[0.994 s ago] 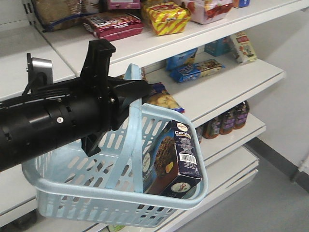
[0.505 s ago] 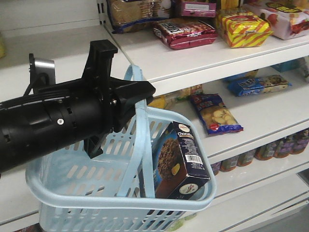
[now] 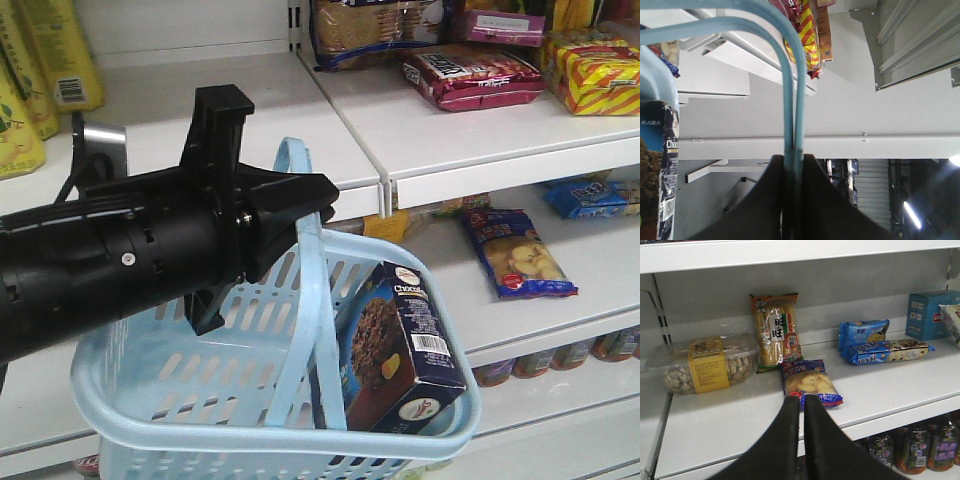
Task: Left arm holds basket, right arm returns cookies
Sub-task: 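Turn the base to face the snack shelf, basket held by left gripper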
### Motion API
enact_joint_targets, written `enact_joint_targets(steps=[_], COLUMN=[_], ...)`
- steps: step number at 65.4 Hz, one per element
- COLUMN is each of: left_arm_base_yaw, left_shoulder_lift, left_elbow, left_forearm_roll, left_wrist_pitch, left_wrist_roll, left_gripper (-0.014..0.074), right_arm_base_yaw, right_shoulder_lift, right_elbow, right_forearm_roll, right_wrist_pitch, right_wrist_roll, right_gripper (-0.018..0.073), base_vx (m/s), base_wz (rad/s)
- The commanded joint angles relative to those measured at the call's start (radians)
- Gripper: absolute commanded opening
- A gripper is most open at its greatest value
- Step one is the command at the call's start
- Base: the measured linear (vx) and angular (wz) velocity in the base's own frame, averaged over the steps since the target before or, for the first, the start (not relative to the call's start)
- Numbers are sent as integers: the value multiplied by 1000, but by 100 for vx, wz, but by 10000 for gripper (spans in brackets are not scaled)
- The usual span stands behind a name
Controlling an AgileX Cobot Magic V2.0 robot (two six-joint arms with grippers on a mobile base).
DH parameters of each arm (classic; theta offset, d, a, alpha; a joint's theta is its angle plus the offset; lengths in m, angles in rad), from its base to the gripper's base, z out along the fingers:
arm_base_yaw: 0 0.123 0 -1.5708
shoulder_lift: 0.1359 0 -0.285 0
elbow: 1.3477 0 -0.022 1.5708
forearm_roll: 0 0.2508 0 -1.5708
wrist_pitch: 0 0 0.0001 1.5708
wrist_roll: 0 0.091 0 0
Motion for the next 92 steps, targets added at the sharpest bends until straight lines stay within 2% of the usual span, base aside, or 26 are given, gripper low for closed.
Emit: enact_joint_targets(steps=[1,92], left_arm_base_yaw=[6,6], left_shoulder_lift=[-30,-30], left_elbow=[-41,-41], left_forearm_roll=[-38,-38], left_wrist_pitch=[-46,-46], left_wrist_roll=[5,5], left_gripper=[-3,-3], right_arm_base_yaw=[0,0], right_shoulder_lift=[-9,-9], right_elbow=[17,17], right_forearm_roll=[-10,-10], right_wrist_pitch=[-75,-75], right_wrist_roll=[-4,-4], right_gripper=[-3,-3], base_vx=[0,-2], base_wz=[17,19])
